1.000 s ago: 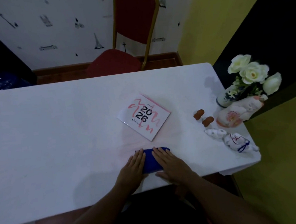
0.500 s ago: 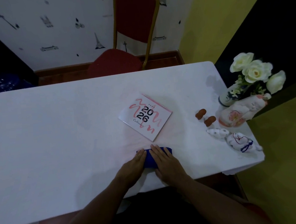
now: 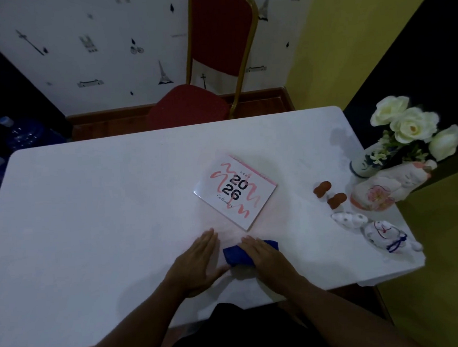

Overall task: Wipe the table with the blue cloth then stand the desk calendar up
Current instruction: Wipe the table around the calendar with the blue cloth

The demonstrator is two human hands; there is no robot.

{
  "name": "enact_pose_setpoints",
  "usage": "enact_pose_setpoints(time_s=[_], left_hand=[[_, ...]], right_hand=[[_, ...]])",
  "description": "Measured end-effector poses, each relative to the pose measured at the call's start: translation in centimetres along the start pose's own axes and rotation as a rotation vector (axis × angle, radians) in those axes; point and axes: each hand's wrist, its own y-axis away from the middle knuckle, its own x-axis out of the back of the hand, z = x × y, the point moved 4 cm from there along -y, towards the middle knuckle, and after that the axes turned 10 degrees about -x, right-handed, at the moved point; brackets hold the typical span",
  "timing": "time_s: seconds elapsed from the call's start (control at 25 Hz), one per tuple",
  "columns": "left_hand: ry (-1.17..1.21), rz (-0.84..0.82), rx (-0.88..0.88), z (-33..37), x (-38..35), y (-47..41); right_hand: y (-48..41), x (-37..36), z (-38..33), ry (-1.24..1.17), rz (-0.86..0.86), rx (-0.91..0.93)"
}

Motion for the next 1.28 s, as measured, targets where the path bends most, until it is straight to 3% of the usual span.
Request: enact_pose_setpoints(time_s=[0.12,0.28,0.56,0.76,1.08,1.28], left_hand=[[0.034,0.121,0.023,-1.8,2.2,-1.2],[-0.061,0.232,0.058,-3.7,4.8,-4.0],[-0.118,0.197,0.102,-5.9,6.6,-8.6],[-0.11,0.263,0.099,-7.5,4.8,-10.2],[-0.2,0.436,0.122,-9.0,1.4,-11.1],[-0.249,0.452,0.148,-8.8,1.2,-11.3]], right_hand=[[-1.2,2.9,-0.2,-0.139,-0.028,-0.016],[-4.4,7.9,-1.1,-0.255,0.079,0.014],[-15.3,14.1,0.5,-0.392,0.278,-0.302],[-21.3,11.8,1.3,-0.373,0.205,-0.432],[-23.9,6.1,0.5,-0.076,0.124,-0.173],[-23.4,3.3,-1.5,0.031,0.064,-0.023]])
